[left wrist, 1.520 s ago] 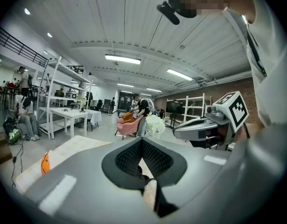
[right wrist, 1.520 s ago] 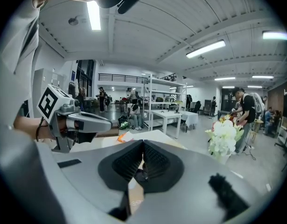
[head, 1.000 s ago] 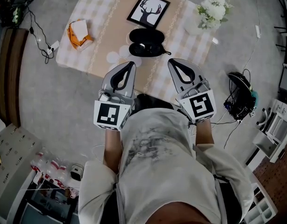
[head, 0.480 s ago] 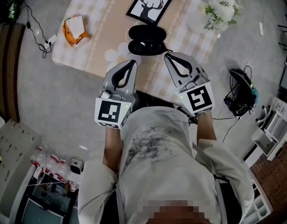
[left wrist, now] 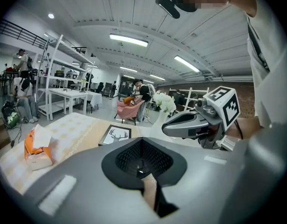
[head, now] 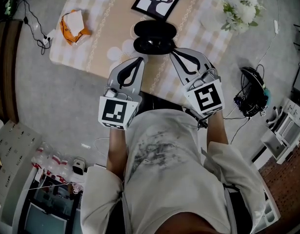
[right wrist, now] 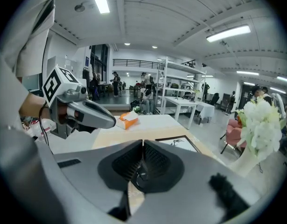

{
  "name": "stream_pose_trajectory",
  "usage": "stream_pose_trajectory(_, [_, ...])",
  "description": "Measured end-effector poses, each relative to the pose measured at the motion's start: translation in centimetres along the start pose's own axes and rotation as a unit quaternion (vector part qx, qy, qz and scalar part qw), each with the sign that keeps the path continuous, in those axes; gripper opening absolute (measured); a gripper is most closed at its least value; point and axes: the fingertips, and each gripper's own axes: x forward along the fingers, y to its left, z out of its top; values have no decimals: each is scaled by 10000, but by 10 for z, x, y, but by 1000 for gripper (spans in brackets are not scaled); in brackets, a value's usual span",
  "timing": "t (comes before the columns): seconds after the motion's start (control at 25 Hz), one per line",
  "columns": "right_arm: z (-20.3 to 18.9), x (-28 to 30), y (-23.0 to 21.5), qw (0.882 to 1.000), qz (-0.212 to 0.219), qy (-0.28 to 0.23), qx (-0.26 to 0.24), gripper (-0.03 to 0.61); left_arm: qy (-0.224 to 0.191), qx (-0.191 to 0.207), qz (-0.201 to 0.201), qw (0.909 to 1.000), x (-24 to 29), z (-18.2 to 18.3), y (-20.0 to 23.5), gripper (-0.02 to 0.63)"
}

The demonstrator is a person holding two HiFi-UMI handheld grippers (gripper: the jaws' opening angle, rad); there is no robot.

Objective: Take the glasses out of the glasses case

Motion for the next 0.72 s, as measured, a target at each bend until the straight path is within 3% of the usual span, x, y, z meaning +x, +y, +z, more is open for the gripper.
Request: stream_pose_trajectory(0.72, [-35, 35, 1, 9983, 303, 448, -201, 18, 236, -237, -55, 9994, 23, -31, 11, 9])
